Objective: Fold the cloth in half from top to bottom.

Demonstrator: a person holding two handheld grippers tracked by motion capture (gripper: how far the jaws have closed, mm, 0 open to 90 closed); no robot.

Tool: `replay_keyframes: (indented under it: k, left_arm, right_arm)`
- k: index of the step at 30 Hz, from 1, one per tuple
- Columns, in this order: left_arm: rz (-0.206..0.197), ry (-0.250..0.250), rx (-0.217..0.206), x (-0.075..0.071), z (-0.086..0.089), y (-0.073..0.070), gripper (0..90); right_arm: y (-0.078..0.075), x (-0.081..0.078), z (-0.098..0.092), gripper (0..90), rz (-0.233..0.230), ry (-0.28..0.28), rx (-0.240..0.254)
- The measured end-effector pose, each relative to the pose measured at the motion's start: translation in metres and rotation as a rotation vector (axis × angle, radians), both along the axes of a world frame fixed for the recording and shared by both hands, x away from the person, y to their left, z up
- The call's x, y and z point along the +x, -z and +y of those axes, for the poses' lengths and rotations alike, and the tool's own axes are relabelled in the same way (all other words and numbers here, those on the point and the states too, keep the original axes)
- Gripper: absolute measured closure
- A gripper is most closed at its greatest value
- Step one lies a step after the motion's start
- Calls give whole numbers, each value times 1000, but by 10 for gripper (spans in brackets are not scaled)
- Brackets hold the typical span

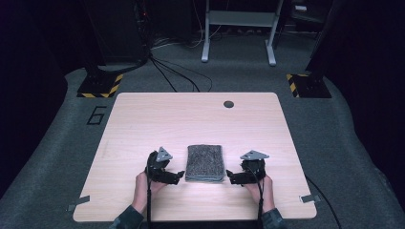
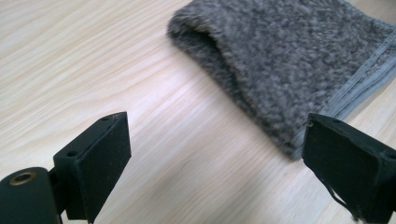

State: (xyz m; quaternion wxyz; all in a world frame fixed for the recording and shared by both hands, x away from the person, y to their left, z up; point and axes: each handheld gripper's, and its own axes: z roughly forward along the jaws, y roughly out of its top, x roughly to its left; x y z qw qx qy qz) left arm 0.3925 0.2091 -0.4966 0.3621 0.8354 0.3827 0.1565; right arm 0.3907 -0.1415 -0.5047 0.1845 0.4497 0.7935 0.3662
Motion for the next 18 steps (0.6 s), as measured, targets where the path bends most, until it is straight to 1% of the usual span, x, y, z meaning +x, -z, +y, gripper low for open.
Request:
replay_keyframes:
  k: [1,2,3,4,5,6,7,9,10,11,12,13,14,15,16,17,18]
  left_arm:
    - [-7,-23,-4,-2,8,1,78]
    - [-7,-23,-4,-2,8,1,78]
    - [-8,-45,1,-3,18,3,78]
    - [-11,-56,-2,-3,23,5,78]
    - [0,-59,2,-4,27,6,78]
    - [5,-70,-1,-4,32,8,79]
    - [4,-87,9,-5,38,11,78]
    - [17,-104,15,-6,47,14,79]
    - [17,-104,15,-6,47,14,79]
    - [17,-129,26,-8,55,18,79]
    - [24,-150,21,-8,60,21,79]
    - [28,-157,30,-9,63,23,79]
    - [23,-167,34,-9,66,25,79]
    - [28,-172,37,-9,68,26,78]
    - [32,-184,30,-9,71,28,74]
    - [28,-189,34,-9,73,28,73]
    - [20,-196,30,-10,74,29,72]
  right_arm:
    - [0,-4,-9,9,2,29,14]
    - [0,-5,-15,9,0,38,10]
    - [1,-5,-18,9,-4,49,13]
    - [2,-7,-25,9,-3,64,16]
    - [3,-8,-30,11,-2,78,17]
    - [5,-9,-34,13,-4,91,16]
    - [7,-10,-39,15,-8,102,8]
    - [12,-12,-50,14,-7,127,5]
    - [12,-12,-50,14,-7,127,5]
    - [16,-14,-57,15,1,152,3]
    - [19,-16,-61,15,7,163,4]
    - [22,-16,-67,16,6,168,-3]
    - [23,-17,-69,12,12,182,4]
    - [22,-18,-71,16,0,184,10]
    - [22,-20,-72,18,-6,193,10]
    - [22,-20,-73,16,-21,199,-16]
    - [23,-19,-74,9,-14,196,-48]
